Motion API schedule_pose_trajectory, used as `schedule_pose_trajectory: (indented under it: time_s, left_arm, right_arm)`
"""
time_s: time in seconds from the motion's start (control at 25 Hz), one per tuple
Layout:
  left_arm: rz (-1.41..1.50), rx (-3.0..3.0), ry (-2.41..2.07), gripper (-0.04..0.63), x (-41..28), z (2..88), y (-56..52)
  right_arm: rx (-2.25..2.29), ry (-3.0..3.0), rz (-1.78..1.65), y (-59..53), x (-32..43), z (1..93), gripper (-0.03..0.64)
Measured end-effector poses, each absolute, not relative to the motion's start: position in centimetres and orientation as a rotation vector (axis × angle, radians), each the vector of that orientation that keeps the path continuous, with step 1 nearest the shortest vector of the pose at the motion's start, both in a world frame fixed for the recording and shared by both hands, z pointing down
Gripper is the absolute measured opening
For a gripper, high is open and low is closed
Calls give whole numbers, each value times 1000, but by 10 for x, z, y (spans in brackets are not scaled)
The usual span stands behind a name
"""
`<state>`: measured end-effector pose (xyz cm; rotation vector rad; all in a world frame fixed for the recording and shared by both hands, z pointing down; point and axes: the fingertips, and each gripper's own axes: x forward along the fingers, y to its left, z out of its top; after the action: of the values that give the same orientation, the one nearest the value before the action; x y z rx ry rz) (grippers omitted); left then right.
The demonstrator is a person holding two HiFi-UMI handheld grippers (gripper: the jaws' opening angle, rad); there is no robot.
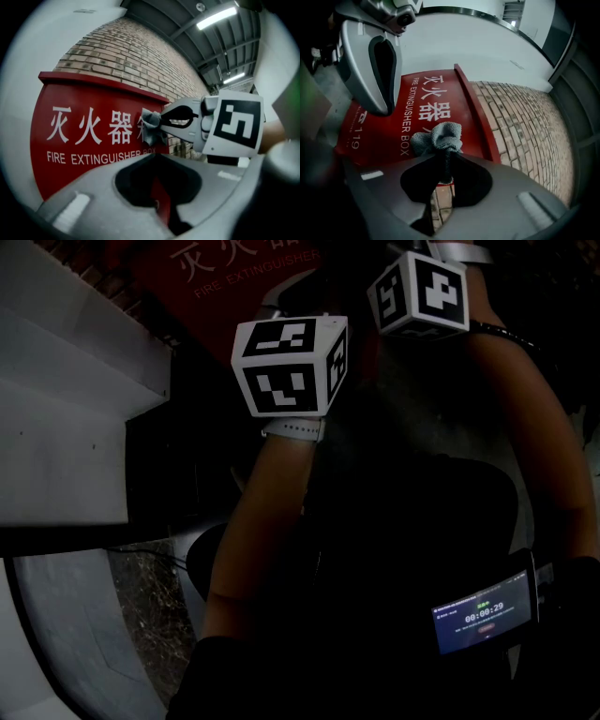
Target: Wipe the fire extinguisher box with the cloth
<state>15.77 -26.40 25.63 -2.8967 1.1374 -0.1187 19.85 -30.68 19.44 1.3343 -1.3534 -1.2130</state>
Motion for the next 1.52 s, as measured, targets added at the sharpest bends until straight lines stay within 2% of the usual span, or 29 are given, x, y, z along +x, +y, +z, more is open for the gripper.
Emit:
schedule_pose_trajectory:
  time_s: [1.52]
  left_arm:
    - [-393, -3016, 1228, 0, 150, 459, -293]
  right_arm:
    - [984, -1500, -901, -307, 183, 476, 40]
